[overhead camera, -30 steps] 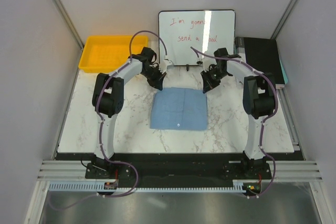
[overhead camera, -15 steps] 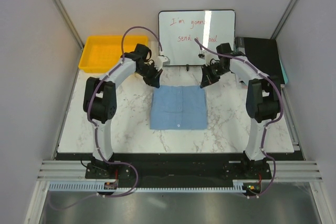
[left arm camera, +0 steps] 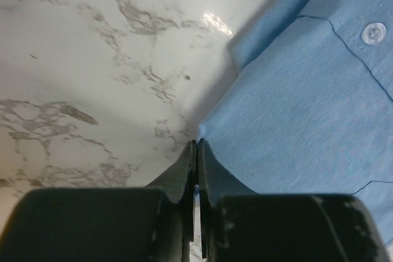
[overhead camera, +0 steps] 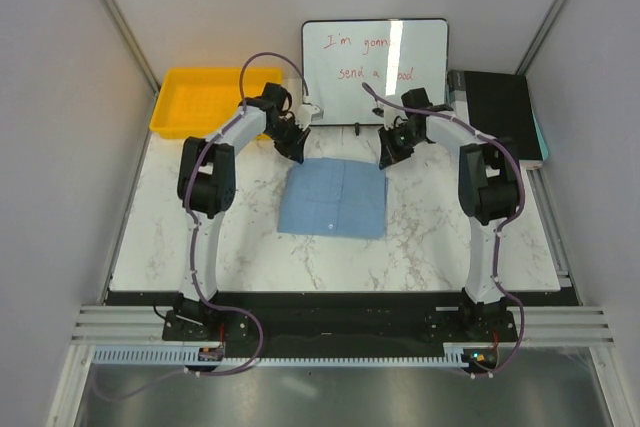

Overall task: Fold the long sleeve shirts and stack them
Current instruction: Fold the shirt

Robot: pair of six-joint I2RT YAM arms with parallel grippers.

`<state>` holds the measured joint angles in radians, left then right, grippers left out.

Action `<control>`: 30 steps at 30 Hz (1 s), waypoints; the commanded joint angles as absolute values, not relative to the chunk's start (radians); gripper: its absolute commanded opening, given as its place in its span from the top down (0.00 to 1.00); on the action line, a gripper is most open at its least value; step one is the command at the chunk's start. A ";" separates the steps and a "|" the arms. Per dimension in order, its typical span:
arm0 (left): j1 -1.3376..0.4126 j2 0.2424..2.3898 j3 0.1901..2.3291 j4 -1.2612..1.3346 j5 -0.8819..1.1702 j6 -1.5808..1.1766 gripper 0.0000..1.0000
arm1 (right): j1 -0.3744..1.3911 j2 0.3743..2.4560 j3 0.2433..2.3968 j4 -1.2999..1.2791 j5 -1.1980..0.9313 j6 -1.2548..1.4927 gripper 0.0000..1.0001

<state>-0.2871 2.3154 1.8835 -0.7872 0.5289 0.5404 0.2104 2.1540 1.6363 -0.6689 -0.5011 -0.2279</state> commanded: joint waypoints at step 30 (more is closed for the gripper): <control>-0.367 1.417 0.784 0.336 0.923 -0.750 0.01 | 0.277 1.568 0.969 0.256 -0.943 1.013 0.02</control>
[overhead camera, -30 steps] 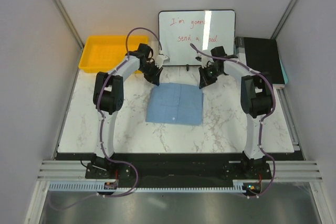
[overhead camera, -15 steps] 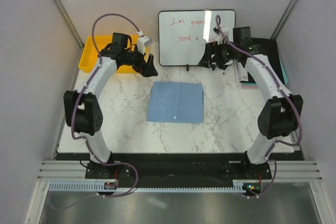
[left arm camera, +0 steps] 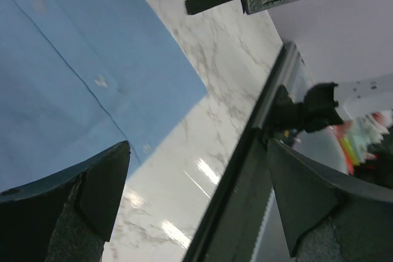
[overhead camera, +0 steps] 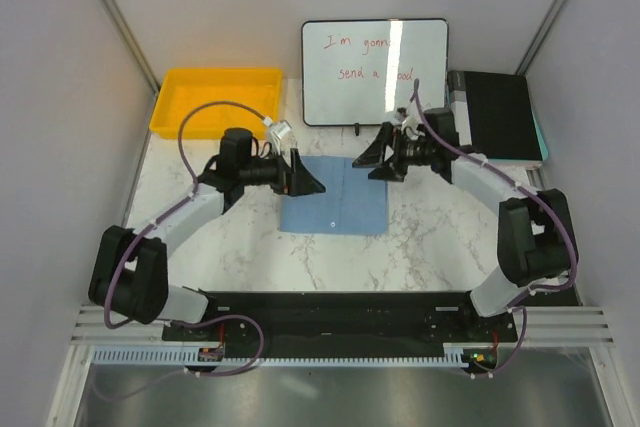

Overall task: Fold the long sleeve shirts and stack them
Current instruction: Fold the shirt

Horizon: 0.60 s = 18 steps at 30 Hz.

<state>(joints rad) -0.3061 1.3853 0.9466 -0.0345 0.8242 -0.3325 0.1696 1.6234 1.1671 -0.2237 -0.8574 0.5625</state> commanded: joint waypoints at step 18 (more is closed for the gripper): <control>-0.368 1.762 0.644 0.506 0.879 -0.858 0.01 | 0.373 1.899 0.775 0.445 -0.966 0.910 0.02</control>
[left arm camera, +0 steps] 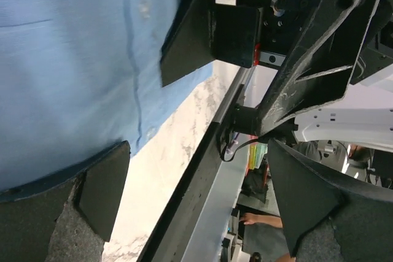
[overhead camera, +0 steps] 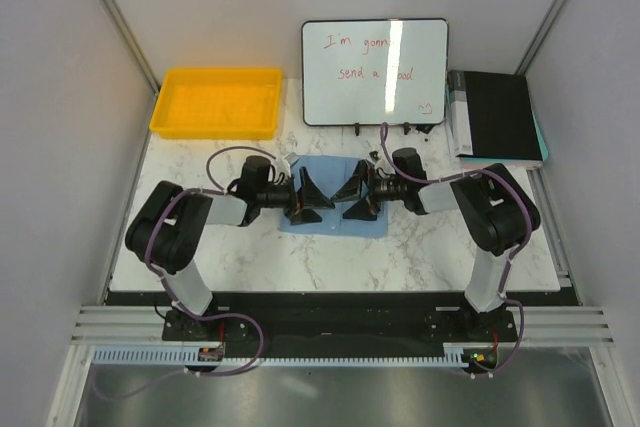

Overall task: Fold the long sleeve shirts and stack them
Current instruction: Fold the shirt

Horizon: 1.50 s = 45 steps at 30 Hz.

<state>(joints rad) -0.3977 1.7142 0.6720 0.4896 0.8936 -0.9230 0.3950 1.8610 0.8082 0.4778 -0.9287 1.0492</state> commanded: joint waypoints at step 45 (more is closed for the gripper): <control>-0.156 2.090 1.214 0.256 0.834 -0.675 0.01 | 0.124 2.090 1.279 -0.026 -0.988 0.450 0.02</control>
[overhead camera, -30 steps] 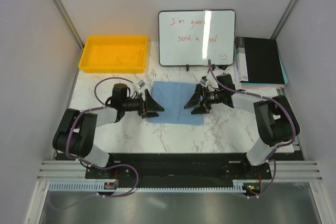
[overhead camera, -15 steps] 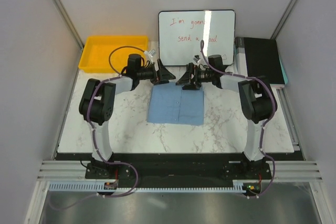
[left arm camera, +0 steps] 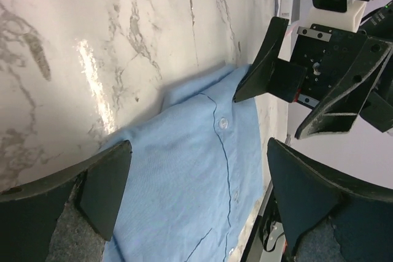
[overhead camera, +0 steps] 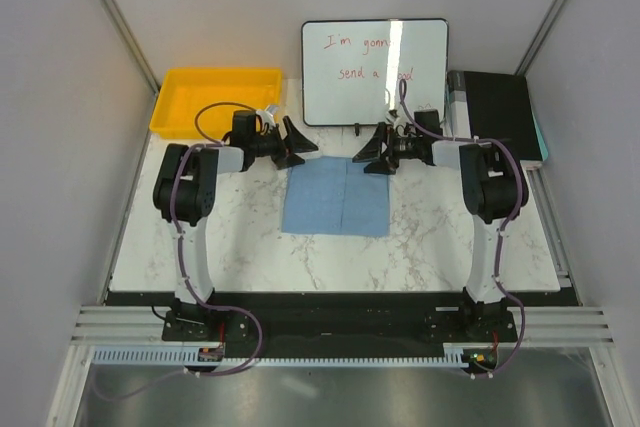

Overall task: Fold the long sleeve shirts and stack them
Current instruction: Fold the shirt

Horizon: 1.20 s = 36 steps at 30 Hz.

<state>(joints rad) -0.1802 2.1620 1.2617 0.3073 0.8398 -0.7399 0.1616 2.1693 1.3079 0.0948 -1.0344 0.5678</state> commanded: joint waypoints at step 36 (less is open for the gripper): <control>-0.287 1.597 0.800 0.241 0.956 -0.567 0.01 | 0.248 1.689 0.982 -0.076 -1.028 0.535 0.02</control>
<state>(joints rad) -0.2039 1.7638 0.8692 0.1959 0.8783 -0.6048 0.1524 1.8519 1.0130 -0.1070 -1.0225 0.4896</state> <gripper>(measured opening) 0.991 0.981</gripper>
